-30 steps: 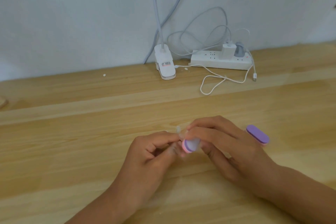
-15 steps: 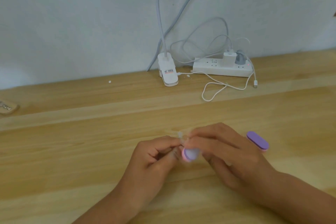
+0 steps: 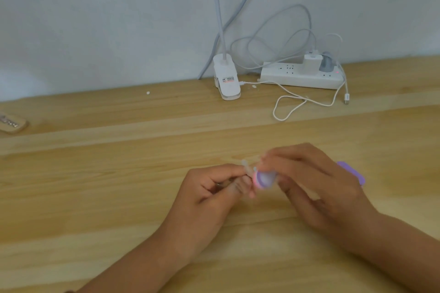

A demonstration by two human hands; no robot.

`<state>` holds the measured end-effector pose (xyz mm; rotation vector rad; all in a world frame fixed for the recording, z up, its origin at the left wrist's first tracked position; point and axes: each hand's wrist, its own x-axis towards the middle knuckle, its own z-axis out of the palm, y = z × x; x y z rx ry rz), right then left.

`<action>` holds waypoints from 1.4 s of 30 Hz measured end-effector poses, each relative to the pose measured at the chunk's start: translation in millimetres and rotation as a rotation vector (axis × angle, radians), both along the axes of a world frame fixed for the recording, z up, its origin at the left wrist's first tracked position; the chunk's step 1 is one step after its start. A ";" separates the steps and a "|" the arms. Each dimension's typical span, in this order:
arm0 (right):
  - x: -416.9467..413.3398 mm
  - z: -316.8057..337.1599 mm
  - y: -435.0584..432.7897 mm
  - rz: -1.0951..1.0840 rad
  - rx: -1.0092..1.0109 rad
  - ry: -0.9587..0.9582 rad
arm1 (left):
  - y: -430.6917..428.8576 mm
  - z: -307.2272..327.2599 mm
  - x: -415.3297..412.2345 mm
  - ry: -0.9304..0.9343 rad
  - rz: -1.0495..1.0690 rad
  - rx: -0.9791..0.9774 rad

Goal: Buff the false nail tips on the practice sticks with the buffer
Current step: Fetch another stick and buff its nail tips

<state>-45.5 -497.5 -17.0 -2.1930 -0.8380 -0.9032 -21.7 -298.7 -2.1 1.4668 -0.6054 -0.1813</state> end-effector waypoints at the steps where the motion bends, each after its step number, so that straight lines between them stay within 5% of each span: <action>1: 2.9 1.5 -4.6 -0.054 0.023 0.012 | 0.5 -0.3 0.0 0.013 0.001 -0.005; 16: -2.2 -5.6 2.0 0.008 -0.152 -0.028 | -1.5 -1.8 -3.9 -0.188 0.118 0.297; 42: -0.9 5.5 -1.0 -0.048 -0.047 0.029 | -2.1 -1.2 -6.0 -0.342 0.191 0.373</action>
